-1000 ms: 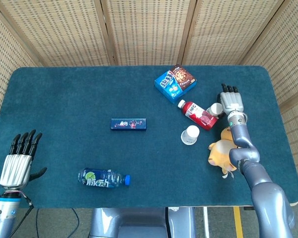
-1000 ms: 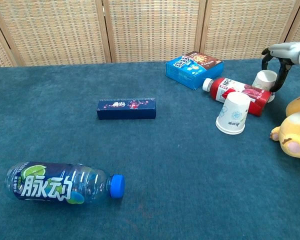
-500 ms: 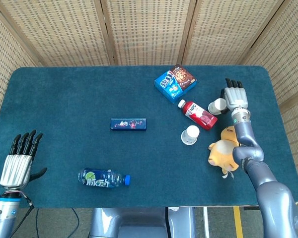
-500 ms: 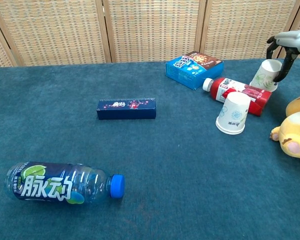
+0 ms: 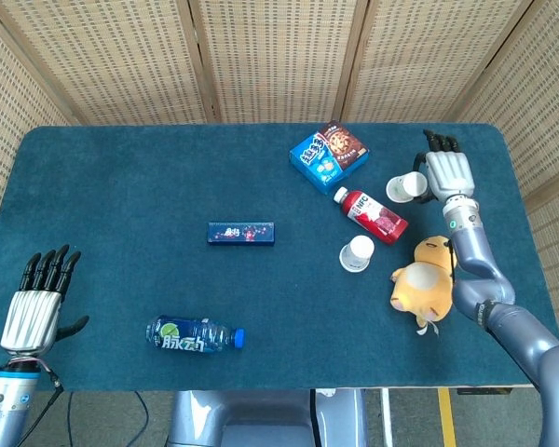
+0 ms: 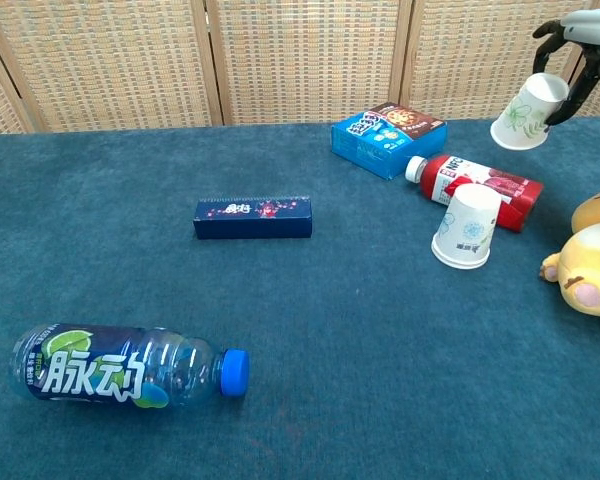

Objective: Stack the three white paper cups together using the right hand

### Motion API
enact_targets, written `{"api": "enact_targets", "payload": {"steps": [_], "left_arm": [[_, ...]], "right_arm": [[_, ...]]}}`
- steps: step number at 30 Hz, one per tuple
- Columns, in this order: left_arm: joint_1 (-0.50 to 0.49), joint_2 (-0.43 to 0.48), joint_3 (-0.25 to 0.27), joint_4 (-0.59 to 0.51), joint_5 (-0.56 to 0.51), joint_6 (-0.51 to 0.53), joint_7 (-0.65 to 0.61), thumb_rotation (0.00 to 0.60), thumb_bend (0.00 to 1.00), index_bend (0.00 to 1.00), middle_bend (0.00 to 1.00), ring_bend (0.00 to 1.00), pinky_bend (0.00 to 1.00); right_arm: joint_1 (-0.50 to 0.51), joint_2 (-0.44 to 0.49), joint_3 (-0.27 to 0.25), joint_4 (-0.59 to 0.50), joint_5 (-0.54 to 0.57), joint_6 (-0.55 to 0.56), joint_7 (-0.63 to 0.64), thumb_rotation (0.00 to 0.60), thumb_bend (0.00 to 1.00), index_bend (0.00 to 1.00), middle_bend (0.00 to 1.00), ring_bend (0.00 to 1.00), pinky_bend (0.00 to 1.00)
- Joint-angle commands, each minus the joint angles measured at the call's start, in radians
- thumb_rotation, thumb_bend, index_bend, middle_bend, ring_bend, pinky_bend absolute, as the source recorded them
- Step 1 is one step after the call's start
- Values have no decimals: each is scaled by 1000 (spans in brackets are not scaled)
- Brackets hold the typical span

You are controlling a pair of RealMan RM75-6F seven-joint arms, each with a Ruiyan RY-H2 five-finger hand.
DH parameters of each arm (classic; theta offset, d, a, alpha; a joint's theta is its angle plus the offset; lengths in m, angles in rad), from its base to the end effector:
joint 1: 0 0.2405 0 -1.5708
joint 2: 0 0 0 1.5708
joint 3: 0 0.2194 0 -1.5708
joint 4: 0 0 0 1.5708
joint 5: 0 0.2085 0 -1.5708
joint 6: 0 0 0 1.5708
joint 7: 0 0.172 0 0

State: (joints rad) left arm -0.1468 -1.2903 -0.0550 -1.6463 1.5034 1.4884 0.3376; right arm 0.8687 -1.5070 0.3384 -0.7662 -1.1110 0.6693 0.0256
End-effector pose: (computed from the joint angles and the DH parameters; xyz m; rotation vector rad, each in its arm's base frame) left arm -0.2351 0.2198 0.0949 -1.4693 -0.7582 -0.8600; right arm -0.2081 -0.4905 0.1120 1.4840 -0.8844 0.7989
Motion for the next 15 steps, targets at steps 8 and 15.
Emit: {"api": "enact_targets", "payload": {"steps": [8, 15], "left_arm": [[2, 13, 16, -13, 22, -2, -22, 600, 25, 0, 0, 0, 0], [12, 28, 35, -22, 55, 13, -49, 600, 25, 0, 0, 0, 0]], "right_arm": [[-128, 262, 11, -558, 174, 184, -273, 600, 173, 555, 13, 0, 0], [-163, 329, -22, -778, 225, 261, -366, 600, 173, 555, 5, 0, 0]]}}
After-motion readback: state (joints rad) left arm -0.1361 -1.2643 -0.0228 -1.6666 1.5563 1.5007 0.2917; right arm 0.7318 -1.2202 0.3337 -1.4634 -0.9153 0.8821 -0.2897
